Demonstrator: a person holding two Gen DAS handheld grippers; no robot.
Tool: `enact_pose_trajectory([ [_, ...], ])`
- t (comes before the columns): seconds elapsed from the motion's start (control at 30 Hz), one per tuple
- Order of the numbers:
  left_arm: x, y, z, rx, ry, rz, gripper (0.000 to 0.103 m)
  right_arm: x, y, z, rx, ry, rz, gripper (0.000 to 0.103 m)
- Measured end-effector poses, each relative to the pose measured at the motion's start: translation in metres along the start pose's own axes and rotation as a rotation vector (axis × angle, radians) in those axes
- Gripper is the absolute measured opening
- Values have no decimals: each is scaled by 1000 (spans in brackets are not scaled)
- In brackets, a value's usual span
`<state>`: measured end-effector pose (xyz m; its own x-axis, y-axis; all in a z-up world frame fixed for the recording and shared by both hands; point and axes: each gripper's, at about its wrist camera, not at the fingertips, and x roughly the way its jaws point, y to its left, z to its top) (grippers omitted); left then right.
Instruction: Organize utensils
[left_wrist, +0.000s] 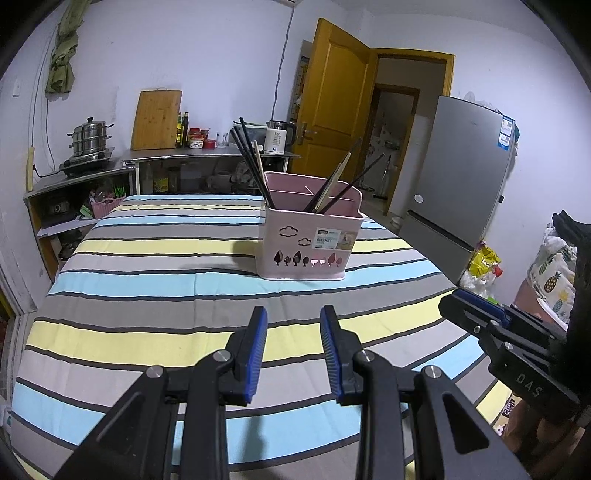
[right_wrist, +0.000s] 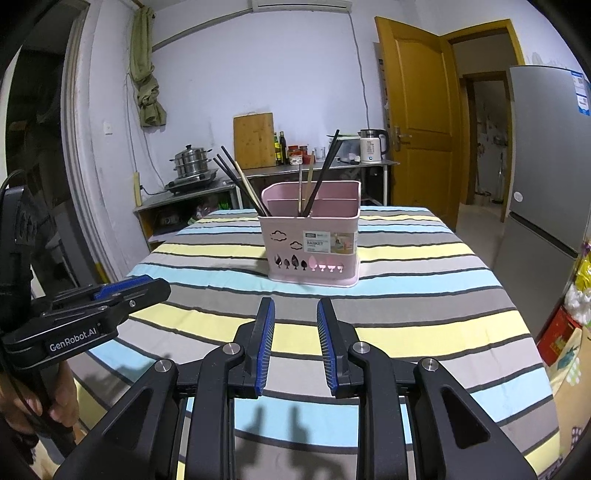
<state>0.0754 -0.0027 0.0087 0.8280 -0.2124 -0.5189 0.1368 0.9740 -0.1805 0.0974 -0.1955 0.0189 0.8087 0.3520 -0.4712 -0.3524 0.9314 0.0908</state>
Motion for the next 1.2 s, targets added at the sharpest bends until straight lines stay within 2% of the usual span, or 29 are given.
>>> enact_pose_trajectory([
  [1.2, 0, -2, -2, 12, 7, 5, 32, -2, 3, -1, -5, 15, 5, 24],
])
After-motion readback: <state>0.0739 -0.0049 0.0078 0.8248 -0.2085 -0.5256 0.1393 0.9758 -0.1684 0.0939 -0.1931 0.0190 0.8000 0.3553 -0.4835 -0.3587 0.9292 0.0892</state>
